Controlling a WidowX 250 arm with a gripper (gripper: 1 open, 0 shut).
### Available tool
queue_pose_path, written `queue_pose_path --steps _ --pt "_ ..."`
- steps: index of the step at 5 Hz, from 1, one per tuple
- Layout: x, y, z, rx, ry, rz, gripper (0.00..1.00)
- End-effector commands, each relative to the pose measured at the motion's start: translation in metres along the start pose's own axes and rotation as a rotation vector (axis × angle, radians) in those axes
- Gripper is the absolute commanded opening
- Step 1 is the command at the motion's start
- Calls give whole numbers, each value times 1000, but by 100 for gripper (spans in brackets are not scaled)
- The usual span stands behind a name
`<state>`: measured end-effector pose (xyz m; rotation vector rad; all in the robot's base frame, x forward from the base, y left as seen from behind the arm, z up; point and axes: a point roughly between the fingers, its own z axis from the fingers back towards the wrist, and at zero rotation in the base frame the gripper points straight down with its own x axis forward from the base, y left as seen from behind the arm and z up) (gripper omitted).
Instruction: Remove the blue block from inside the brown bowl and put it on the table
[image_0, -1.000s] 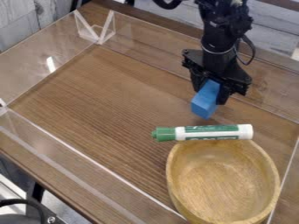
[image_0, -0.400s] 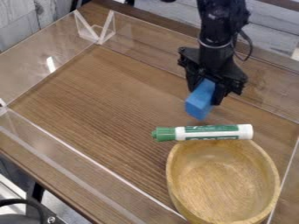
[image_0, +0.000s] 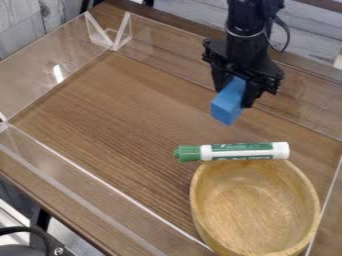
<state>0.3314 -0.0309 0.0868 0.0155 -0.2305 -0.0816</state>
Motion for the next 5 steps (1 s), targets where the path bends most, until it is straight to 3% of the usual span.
queue_pose_path --steps 1,5 --pt "8 6 22 1 -73 17 0" --pt "-5 7 22 -9 -73 19 0"
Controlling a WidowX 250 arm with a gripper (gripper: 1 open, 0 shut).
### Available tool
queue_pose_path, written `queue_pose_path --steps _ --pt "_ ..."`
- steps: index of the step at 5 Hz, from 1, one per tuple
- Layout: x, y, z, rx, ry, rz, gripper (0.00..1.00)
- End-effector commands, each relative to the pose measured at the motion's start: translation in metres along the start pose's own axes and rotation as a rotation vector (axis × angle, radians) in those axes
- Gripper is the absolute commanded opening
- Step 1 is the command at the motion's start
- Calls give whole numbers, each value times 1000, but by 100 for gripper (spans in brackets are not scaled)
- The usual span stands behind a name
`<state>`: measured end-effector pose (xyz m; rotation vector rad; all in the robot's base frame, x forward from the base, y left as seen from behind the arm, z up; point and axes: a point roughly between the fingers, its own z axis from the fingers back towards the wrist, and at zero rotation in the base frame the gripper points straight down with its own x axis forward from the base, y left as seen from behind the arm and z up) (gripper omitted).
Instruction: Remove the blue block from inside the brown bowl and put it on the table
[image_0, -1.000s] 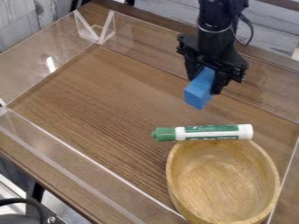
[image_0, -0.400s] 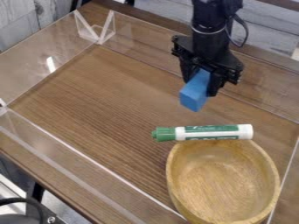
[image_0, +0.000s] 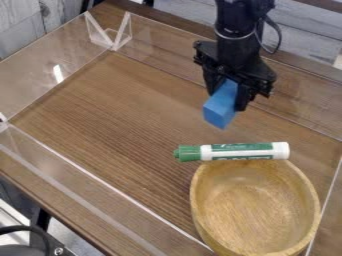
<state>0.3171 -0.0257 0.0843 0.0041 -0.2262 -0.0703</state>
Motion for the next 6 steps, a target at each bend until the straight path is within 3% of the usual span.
queue_pose_path --steps 1,6 --pt "7 4 22 -2 -78 6 0" --pt "-4 15 27 5 -68 25 0"
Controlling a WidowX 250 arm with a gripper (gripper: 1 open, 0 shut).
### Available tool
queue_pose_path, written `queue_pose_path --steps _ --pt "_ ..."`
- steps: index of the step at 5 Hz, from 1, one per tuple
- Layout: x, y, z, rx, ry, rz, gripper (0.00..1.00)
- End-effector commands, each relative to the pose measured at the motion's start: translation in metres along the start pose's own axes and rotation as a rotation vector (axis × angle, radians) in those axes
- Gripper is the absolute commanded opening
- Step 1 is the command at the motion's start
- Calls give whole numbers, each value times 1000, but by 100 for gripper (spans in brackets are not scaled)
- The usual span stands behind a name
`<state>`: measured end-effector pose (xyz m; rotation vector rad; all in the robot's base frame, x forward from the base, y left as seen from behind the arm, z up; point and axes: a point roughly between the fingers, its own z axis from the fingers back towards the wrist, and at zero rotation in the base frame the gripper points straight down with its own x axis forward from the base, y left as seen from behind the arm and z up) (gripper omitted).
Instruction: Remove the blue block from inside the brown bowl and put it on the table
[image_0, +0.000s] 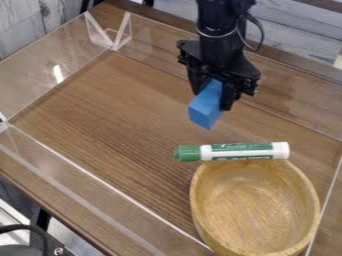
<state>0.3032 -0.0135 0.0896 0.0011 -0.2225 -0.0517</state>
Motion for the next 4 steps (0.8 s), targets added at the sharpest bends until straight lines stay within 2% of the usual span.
queue_pose_path --steps 1,4 --pt "7 6 20 7 -68 11 0" --pt "1 16 20 19 -56 25 0"
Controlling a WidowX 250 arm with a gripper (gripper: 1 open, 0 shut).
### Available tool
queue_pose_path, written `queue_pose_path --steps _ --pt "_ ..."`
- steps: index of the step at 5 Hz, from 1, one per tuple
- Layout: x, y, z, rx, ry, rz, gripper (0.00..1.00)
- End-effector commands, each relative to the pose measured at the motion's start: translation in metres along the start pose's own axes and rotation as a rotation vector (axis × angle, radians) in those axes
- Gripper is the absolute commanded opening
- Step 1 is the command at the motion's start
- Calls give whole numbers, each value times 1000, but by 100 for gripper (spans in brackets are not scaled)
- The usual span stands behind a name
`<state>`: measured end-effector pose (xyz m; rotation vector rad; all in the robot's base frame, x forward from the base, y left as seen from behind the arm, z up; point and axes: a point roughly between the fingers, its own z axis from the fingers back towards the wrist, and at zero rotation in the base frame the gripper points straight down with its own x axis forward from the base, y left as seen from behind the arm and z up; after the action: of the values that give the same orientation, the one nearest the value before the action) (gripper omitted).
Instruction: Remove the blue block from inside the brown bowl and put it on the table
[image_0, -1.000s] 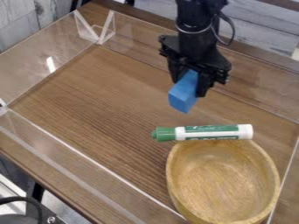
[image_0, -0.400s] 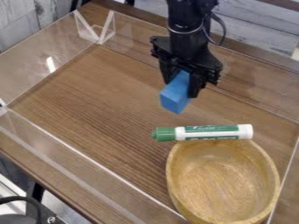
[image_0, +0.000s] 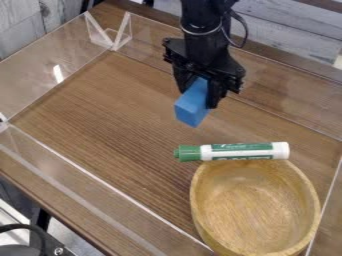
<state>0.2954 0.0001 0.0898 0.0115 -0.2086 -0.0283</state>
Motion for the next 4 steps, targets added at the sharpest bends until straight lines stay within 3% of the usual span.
queue_pose_path --steps 1,4 --pt "9 6 17 5 -74 4 0" --pt "9 12 12 0 -83 9 0"
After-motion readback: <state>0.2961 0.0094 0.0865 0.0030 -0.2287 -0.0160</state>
